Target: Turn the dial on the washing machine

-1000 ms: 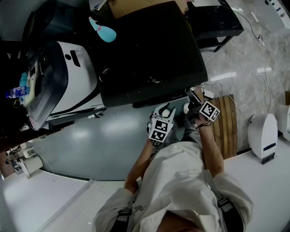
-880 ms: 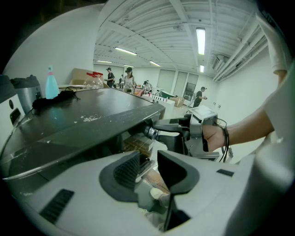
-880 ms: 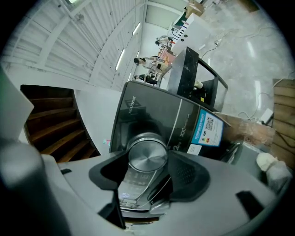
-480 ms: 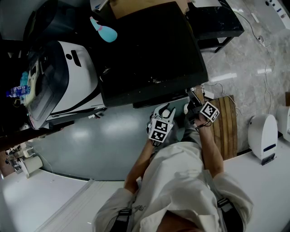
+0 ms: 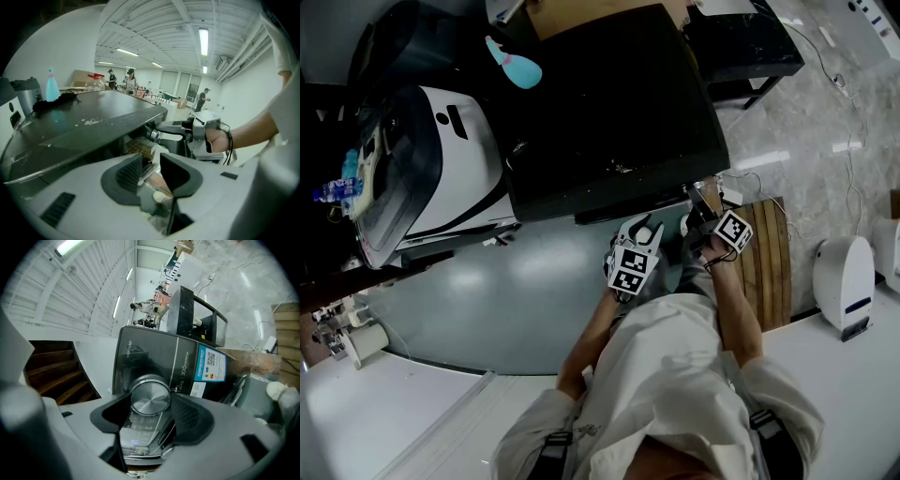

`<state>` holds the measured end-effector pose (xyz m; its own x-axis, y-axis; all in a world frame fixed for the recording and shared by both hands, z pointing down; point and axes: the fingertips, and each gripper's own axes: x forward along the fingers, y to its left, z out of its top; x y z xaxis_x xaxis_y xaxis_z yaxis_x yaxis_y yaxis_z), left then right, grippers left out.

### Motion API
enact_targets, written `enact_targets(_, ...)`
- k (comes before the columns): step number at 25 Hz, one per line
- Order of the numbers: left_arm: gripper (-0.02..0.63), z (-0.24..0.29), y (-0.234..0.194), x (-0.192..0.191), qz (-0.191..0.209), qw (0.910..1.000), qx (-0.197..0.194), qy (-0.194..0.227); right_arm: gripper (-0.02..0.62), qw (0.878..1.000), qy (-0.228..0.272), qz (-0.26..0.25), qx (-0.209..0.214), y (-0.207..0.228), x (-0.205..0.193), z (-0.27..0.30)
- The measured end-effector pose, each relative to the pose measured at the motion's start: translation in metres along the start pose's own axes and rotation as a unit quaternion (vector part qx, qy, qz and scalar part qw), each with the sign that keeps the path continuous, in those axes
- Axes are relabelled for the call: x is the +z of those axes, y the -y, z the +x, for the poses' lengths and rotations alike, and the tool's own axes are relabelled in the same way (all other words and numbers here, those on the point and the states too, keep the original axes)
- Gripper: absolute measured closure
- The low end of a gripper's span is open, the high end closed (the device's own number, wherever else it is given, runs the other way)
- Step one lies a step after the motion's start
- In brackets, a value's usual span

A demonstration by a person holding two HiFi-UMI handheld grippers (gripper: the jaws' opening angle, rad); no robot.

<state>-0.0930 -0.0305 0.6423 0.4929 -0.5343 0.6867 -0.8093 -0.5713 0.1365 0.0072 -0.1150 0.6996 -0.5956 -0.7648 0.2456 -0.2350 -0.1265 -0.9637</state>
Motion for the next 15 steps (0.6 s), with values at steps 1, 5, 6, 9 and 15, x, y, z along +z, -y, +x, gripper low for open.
enact_targets(1, 0.48, 0.0, -0.0001, -0.0003, 0.0, 1.0, 0.0, -0.001, 0.319, 1.0, -0.001, 0.0, 0.0, -0.0005, -0.0001, 0.0001)
enact_targets(5, 0.48, -0.0005, -0.0011, 0.002, 0.0, 1.0, 0.001, 0.002, 0.314, 1.0, -0.001, -0.001, -0.002, -0.001, 0.0004, 0.0008)
enact_targets(6, 0.48, -0.0006, -0.0014, 0.0025, 0.0, 1.0, 0.001, 0.003, 0.313, 1.0, -0.002, -0.003, -0.006, 0.0, 0.0005, 0.0005)
enact_targets(9, 0.48, -0.0006, -0.0015, 0.0024, 0.0, 1.0, 0.001, 0.004, 0.294, 1.0, -0.004, -0.009, -0.015, 0.003, 0.0, -0.0004)
enact_targets(15, 0.48, -0.0005, -0.0014, 0.0032, 0.001, 1.0, -0.002, 0.004, 0.288, 1.0, -0.004, -0.018, -0.023, 0.004, 0.0004, -0.0011)
